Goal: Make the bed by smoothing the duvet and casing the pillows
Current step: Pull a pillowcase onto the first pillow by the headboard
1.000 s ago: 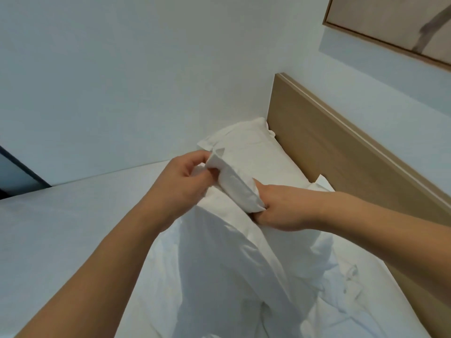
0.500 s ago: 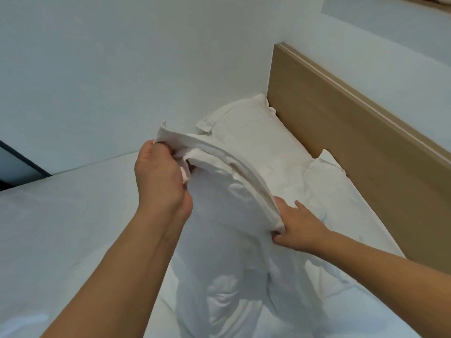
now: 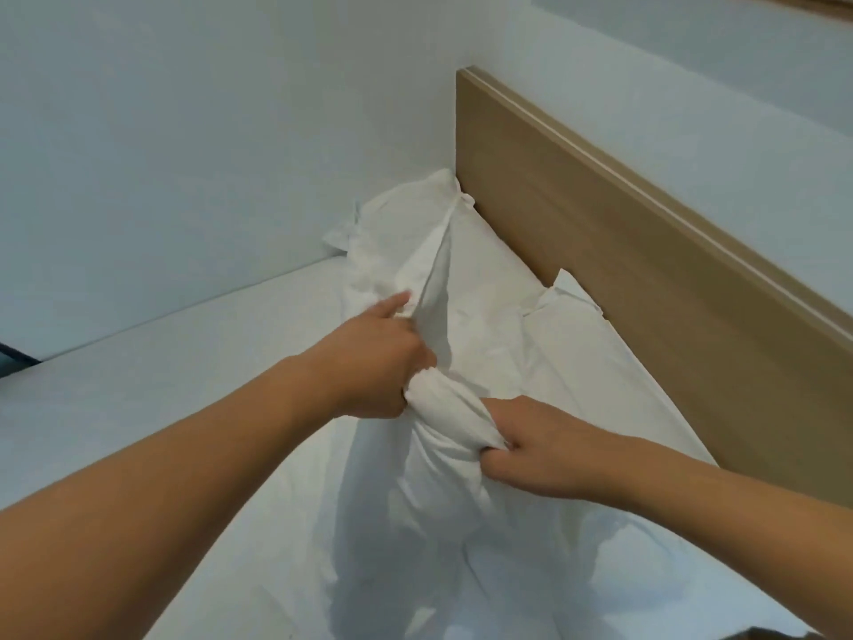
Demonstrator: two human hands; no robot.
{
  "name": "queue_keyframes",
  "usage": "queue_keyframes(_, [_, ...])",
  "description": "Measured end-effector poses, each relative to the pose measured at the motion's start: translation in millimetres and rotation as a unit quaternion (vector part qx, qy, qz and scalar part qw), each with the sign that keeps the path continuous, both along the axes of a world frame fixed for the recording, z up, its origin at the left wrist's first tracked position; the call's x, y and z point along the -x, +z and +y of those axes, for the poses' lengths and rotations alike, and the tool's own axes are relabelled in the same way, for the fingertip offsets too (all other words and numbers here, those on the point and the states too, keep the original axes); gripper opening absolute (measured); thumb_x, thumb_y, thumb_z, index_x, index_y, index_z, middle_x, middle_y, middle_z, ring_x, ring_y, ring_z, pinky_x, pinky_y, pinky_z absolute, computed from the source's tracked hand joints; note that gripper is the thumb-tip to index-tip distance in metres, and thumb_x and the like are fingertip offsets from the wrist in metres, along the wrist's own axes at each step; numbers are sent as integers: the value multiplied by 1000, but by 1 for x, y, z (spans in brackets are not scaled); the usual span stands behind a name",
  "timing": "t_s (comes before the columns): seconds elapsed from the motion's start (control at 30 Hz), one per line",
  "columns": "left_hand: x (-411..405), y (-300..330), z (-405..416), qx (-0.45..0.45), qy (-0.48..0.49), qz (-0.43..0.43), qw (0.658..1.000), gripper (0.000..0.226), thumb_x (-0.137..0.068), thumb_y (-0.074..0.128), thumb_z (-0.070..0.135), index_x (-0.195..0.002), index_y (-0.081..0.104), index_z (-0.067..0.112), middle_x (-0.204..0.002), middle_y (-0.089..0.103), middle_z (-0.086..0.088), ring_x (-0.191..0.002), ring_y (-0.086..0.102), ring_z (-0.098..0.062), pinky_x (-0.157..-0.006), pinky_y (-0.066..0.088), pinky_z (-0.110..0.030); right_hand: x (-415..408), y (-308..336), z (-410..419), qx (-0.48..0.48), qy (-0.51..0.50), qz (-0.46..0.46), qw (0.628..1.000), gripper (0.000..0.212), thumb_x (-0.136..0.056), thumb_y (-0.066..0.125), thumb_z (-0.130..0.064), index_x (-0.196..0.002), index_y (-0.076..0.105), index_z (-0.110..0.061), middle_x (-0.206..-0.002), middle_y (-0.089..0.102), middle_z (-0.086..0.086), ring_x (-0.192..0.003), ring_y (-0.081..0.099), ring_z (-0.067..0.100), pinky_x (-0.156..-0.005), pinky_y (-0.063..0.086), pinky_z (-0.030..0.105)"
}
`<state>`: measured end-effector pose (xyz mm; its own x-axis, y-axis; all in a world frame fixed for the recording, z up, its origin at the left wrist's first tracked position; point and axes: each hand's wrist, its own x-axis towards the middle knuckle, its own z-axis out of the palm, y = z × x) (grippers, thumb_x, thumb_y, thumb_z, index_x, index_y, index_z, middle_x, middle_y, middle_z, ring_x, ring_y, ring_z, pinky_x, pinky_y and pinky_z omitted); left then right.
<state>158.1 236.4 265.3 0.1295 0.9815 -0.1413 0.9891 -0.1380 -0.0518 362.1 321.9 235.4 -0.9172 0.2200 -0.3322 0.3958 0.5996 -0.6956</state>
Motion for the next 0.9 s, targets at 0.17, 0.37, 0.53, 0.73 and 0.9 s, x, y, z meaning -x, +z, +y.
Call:
queue_keyframes(0.17, [-15, 11, -8, -87, 124, -175, 973, 32, -61, 60, 19, -49, 35, 35, -51, 47, 12, -69, 50, -17, -56, 40, -28, -63, -50, 16, -16, -18, -85, 996, 131, -53, 64, -86, -144, -21, -48, -158, 4, -20, -144, 13, 5, -121, 8, 40])
queue_keyframes(0.37, [-35, 33, -10, -112, 222, -260, 933, 8, -58, 52, 20, -50, 50, 21, -56, 54, 7, -67, 53, -9, -51, 35, -16, -67, -144, 12, -94, -96, -131, 982, 135, -54, 63, -84, -148, -19, -34, -160, -12, -6, -147, -13, 15, -117, -12, 51])
queue_keyframes(0.53, [-37, 49, -5, -83, 220, -232, 944, 8, -66, 62, 14, -59, 65, 17, -60, 57, 4, -70, 56, -7, -56, 44, -23, -36, -165, 43, -22, -132, -134, 982, 82, -79, 64, -56, -148, 30, -28, -154, 31, 1, -146, 19, 22, -119, 3, 48])
queue_keyframes(0.73, [31, 35, 40, -14, 198, 109, 974, 17, -60, 48, 40, -50, 48, 27, -51, 55, -1, -60, 53, -32, -76, 41, -37, -79, -79, 75, 272, -150, -320, 895, 49, -62, 64, -13, -111, 67, -10, -109, 65, 11, -91, 61, 28, -81, 50, 32])
queue_keyframes(0.9, [-10, -42, 124, 24, 143, 247, 958, 27, -76, 56, 31, -98, 70, 24, -98, 69, -1, -108, 56, -29, -112, 19, -49, -115, -49, 80, 365, -125, -446, 808, 42, -72, 56, -5, -112, 69, -10, -94, 70, 10, -81, 64, 28, -71, 54, 29])
